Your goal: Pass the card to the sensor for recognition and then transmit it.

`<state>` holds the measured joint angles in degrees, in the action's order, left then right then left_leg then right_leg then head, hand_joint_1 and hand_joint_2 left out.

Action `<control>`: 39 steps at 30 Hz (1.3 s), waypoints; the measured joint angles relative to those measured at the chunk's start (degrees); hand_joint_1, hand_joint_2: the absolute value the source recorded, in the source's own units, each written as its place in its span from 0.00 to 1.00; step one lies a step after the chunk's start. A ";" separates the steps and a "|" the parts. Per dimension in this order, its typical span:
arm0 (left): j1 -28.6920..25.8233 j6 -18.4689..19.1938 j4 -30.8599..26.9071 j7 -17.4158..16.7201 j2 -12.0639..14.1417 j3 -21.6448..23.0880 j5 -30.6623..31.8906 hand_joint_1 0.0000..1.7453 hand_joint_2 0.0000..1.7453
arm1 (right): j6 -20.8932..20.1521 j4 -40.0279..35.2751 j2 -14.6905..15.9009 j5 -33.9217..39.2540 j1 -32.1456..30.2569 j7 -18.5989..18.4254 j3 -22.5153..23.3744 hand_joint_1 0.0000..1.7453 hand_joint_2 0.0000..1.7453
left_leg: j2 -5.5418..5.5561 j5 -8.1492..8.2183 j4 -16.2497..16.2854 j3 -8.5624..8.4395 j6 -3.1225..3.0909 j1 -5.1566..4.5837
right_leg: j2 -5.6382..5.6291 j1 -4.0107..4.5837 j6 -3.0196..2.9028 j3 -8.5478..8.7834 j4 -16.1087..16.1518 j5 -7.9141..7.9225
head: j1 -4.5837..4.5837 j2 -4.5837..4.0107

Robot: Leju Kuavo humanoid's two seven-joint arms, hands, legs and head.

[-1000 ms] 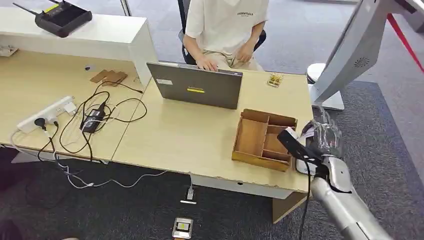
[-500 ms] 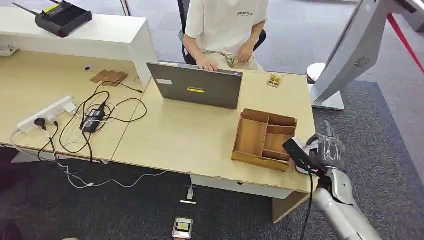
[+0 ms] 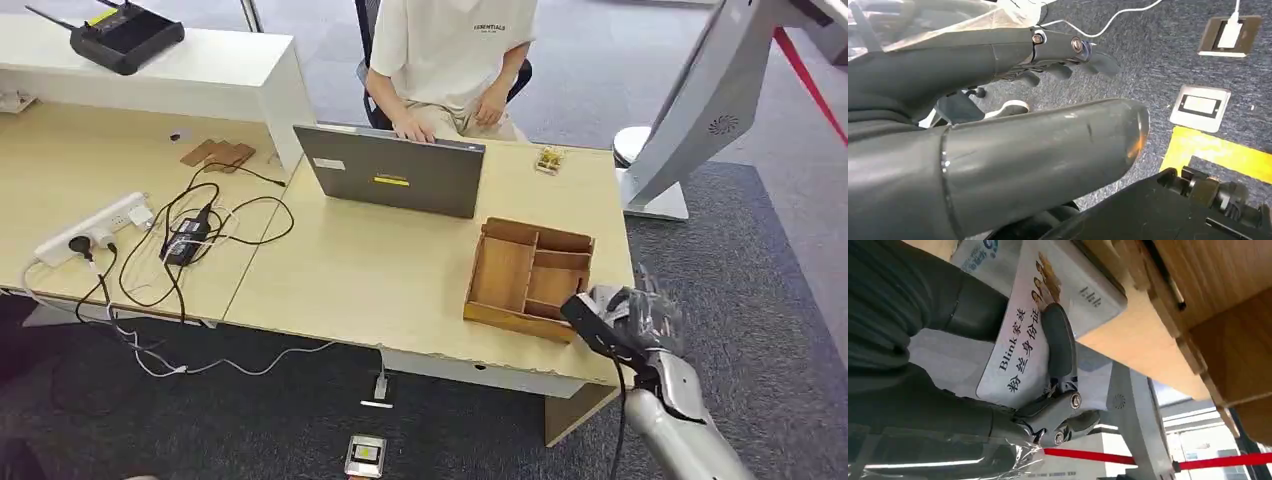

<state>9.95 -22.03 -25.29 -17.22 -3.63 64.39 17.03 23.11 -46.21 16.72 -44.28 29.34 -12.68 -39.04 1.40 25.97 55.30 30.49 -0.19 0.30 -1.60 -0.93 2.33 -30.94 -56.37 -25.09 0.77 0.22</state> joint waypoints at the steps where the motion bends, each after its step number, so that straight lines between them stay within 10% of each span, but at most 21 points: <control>1: 0.02 0.00 0.00 0.00 0.00 0.00 0.00 0.00 0.00 | -0.70 0.13 0.00 -0.31 -0.05 0.00 0.00 1.00 1.00 | 0.00 0.00 0.00 0.00 0.00 0.00 | 0.00 0.00 0.00 0.00 0.00 0.00 | 0.00 0.00; 19: 0.32 0.68 0.00 -0.24 0.00 0.22 0.59 0.00 0.00 | -3.63 1.27 -0.11 -0.38 0.02 -0.11 0.74 1.00 1.00 | -0.01 0.00 0.00 -0.14 0.00 0.00 | 0.00 0.00 0.00 0.16 0.02 0.01 | 0.00 0.00; 29: 0.37 1.03 -0.02 -0.24 0.00 0.48 1.44 0.00 0.00 | 7.40 0.44 -0.46 -1.04 0.39 0.15 3.10 1.00 1.00 | 0.00 -0.03 0.00 -0.10 -0.04 0.00 | 0.01 -0.01 0.01 0.13 0.00 0.04 | 0.00 0.00; 39: 0.45 1.55 -0.02 0.87 0.00 0.52 2.97 0.00 0.00 | 9.68 -8.41 0.24 7.12 2.48 1.27 7.28 1.00 1.00 | 0.00 -0.04 0.00 -0.10 -0.04 0.00 | 0.00 -0.01 0.01 0.12 0.00 0.05 | 0.00 0.00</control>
<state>10.40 -20.48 -25.31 -16.35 -3.63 64.91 20.00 32.79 -54.62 16.96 -37.16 31.83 -11.41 -31.76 1.39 25.94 55.30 30.39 -0.23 0.30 -1.60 -0.94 2.34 -30.82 -56.37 -25.04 0.77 0.22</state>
